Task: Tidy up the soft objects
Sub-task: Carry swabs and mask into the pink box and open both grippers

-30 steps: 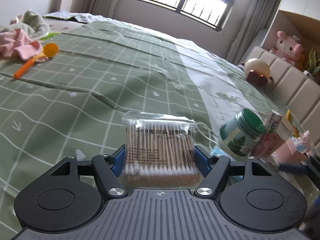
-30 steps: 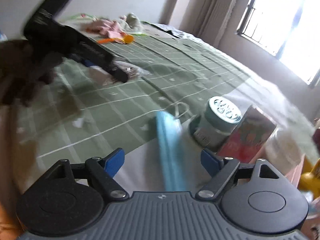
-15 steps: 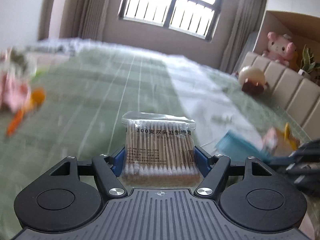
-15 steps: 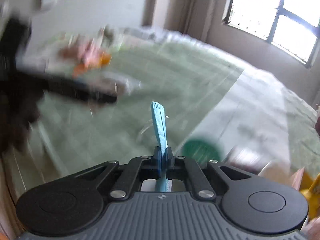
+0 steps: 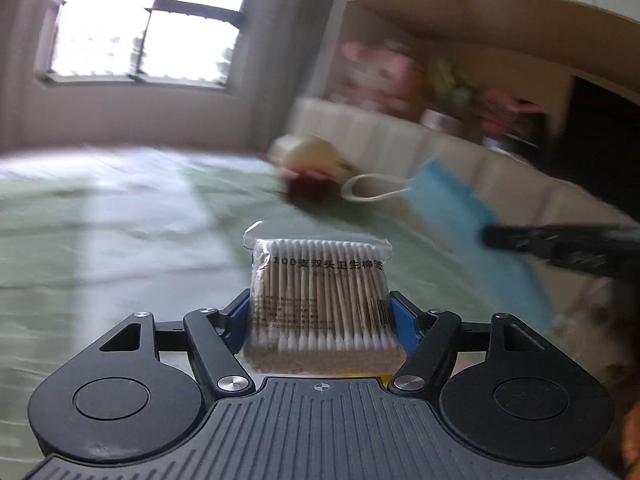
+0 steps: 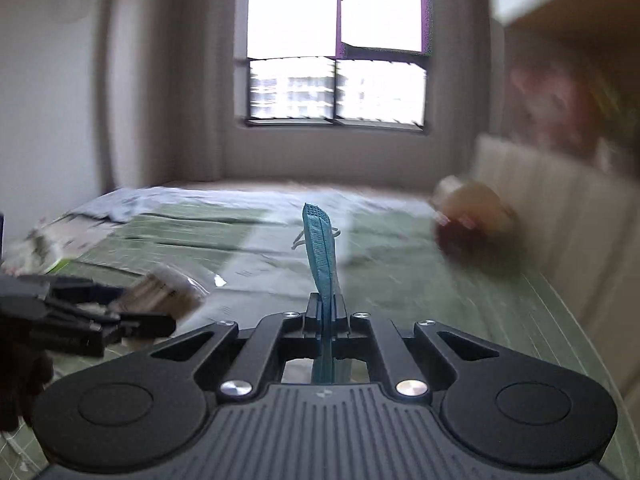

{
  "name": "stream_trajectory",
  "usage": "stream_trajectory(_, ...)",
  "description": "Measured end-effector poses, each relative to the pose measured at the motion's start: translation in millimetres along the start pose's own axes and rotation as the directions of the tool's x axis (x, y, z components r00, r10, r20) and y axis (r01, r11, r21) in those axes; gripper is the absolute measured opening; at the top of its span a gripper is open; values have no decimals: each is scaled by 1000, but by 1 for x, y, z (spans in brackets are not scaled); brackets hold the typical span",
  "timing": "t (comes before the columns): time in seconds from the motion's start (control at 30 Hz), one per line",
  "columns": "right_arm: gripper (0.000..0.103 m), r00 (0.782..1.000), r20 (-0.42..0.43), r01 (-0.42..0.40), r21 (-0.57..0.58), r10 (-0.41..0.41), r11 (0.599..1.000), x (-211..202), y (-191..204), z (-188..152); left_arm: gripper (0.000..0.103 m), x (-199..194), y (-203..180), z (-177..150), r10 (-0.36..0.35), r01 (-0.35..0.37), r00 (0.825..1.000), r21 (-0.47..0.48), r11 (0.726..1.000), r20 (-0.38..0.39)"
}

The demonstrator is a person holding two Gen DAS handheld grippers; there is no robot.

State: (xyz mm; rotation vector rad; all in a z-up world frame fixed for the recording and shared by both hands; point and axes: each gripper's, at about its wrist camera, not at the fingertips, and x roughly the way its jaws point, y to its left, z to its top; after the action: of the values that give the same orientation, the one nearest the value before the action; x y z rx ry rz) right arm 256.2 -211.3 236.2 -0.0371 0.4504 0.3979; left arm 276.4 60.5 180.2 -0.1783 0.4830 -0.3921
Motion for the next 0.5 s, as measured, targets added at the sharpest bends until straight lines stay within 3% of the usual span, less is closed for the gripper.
stream_trajectory(0.1,4,997,-81,20,108,-11,994,24,-39,-30,76,58,-28,-20,-116,110,990,-74,991,-81)
stream_trajectory(0.17,4,989,-145,18,199,11,980,47,-58,-53,76,93,-41,-39,-145,131,976,-92,987,-164)
stream_trajectory(0.3,4,967,-253,40,235,21,971,92,-61,-96,77,133,-53,-75,-42,46,944,4,999,-329)
stream_trajectory(0.4,4,951,-308,42,215,27,976,112,-50,-111,78,134,-55,-84,-26,51,939,64,997,-342)
stream_trajectory(0.5,4,928,-372,61,181,11,982,128,-44,-117,76,124,-54,-76,-9,28,959,64,998,-283)
